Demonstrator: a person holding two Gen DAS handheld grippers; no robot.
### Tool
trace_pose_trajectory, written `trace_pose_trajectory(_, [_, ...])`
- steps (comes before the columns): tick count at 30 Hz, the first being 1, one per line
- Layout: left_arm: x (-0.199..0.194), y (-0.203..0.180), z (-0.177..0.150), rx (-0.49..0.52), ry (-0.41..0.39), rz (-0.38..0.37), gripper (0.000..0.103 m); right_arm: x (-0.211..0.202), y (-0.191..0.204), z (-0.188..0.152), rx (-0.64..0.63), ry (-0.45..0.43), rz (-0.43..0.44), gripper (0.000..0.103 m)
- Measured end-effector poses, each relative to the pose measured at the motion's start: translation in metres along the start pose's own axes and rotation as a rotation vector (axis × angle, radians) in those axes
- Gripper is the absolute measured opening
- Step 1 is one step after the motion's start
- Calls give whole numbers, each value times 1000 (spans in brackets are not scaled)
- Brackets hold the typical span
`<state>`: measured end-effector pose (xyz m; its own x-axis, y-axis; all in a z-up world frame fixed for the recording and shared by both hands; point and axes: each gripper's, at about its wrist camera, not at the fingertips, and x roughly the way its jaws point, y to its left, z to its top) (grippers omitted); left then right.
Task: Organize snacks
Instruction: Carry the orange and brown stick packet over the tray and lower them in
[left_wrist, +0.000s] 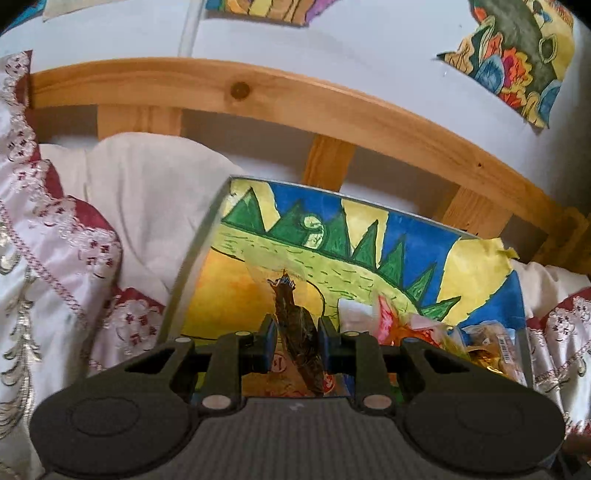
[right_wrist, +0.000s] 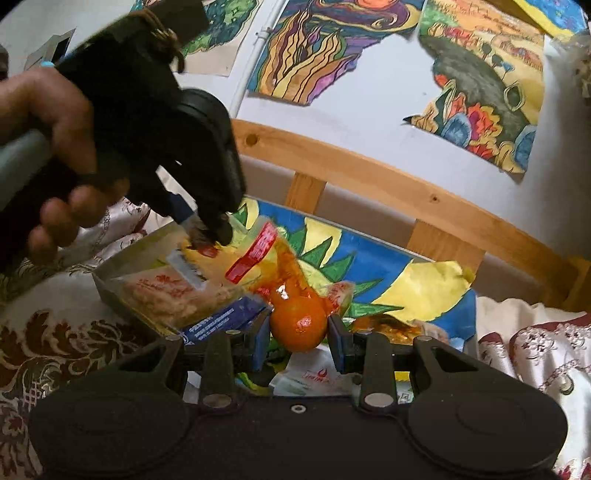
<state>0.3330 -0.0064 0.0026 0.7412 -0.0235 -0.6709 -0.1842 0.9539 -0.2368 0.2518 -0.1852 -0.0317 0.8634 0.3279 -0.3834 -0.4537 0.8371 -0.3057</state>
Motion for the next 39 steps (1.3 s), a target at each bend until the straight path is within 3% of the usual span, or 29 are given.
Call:
trace_pose_trajectory(21, [18, -5, -14, 25, 8, 28, 28, 8, 2, -3, -12, 38, 1, 37])
trace_pose_trajectory(25, [17, -5, -16, 26, 5, 30, 40, 6, 1, -2, -11, 33, 0, 40])
trace_pose_trajectory(29, [14, -5, -17, 21, -7, 45, 67, 6, 2, -2, -10, 34, -4, 44])
trace_pose_trajectory(32, [11, -3, -16, 13, -18, 53, 78, 4, 1, 0, -8, 26, -10, 51])
trace_pose_trajectory(39, [0, 5, -14, -6, -56, 67, 97, 0, -1, 3, 3, -2, -19, 67])
